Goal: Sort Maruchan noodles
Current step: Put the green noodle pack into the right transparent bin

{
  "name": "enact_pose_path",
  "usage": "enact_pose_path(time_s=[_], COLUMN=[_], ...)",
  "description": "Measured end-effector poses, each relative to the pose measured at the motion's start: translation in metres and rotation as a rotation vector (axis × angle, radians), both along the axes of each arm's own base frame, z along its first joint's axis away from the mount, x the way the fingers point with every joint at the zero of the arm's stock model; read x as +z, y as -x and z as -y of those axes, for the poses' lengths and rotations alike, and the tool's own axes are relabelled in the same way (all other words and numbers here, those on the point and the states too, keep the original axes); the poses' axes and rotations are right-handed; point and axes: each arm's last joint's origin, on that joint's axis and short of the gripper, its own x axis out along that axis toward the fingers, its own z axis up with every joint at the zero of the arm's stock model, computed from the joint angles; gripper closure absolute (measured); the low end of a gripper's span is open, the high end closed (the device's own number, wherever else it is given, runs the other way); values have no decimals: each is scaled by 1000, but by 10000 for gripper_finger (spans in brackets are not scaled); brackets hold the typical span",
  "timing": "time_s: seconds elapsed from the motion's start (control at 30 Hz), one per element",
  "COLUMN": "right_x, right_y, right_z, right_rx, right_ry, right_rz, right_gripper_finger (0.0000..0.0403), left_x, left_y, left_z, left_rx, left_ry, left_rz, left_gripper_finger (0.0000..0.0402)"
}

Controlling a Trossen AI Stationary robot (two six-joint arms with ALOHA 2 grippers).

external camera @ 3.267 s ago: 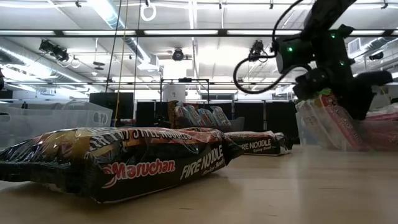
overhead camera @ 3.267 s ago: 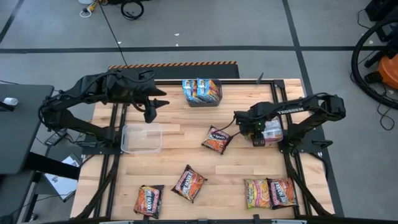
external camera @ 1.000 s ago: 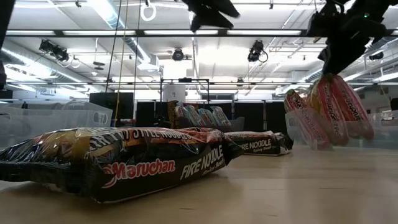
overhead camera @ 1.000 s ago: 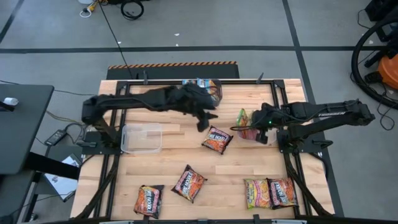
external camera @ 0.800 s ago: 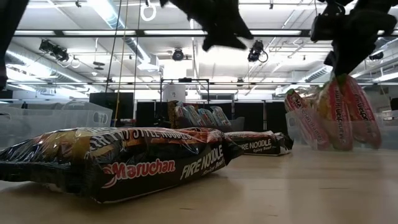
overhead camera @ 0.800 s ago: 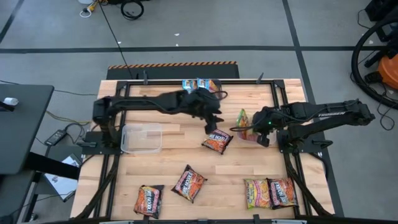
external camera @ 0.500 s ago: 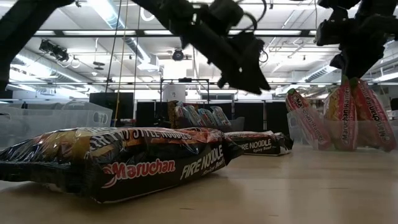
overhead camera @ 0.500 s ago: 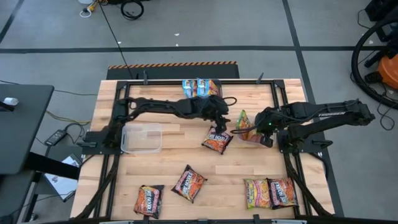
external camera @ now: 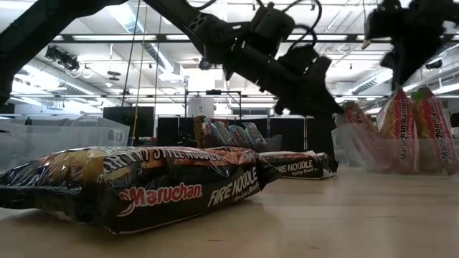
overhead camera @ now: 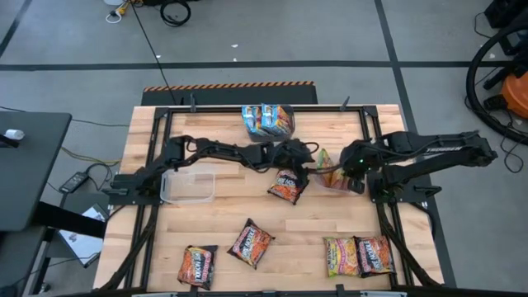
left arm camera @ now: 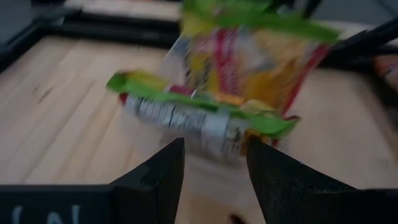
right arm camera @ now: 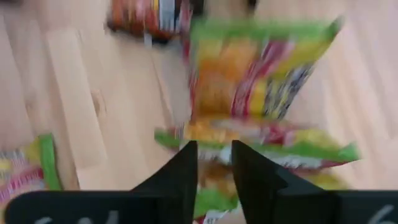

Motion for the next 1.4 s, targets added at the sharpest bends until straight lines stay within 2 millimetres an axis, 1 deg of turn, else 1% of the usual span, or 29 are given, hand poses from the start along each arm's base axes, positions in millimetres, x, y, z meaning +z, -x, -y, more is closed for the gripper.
enact_pose_path(time_s=[0.1, 0.17, 0.23, 0.3, 0.33, 0.43, 0.5, 0.53, 0.63, 0.73, 0.87, 0.97, 1.07, 1.17, 1.3, 1.4], right_x=[14, 16, 11, 1, -4, -10, -9, -5, 9, 16, 9, -2, -20, -37, -52, -64], right_y=[-9, -15, -23, -30, -33, -39, -39, -39, -32, -16, 8, 16, 17, 8, -8, -17], right_z=[2, 3, 6, 10, 11, 14, 15, 15, 14, 13, 10, 7, 8, 12, 20, 25], right_rx=[-14, -9, -4, 4, 11, 21, 15, 11, -7, -33, -56, -72, -78, -46, 24, 24], right_ry=[51, 102, 147, 165, 169, 159, 151, 148, 140, 113, 9, -65, -80, -75, -75, -141], right_rz=[123, 184, 199, 166, 144, 104, 104, 114, 129, 25, -176, -286, -369, -436, -540, -614], right_gripper_finger=[278, 271, 269, 269, 270, 270, 270, 270, 270, 270, 270, 270, 270, 270, 270, 270], left_x=[8, 8, -3, -17, -21, -22, -16, -10, 20, 44, 67, 86, 103, 128, 161, 186], left_y=[-4, -9, -13, -17, -19, -21, -19, -18, -11, 0, 17, 33, 50, 72, 104, 129], left_z=[10, 17, 24, 30, 33, 37, 38, 37, 34, 28, 15, 2, -5, -6, -3, -1], left_rx=[-18, -26, -24, -15, -8, 3, 3, 3, -5, 2, 27, 53, 97, 128, 172, 211], left_ry=[0, 5, 35, 55, 59, 55, 54, 49, 14, -1, -3, -8, -30, -42, -64, -82], left_rz=[87, 158, 168, 159, 153, 137, 107, 99, 92, 56, -25, -79, -149, -182, -219, -211], left_gripper_finger=[224, 224, 224, 224, 224, 224, 224, 224, 224, 224, 224, 224, 224, 224, 224, 224])
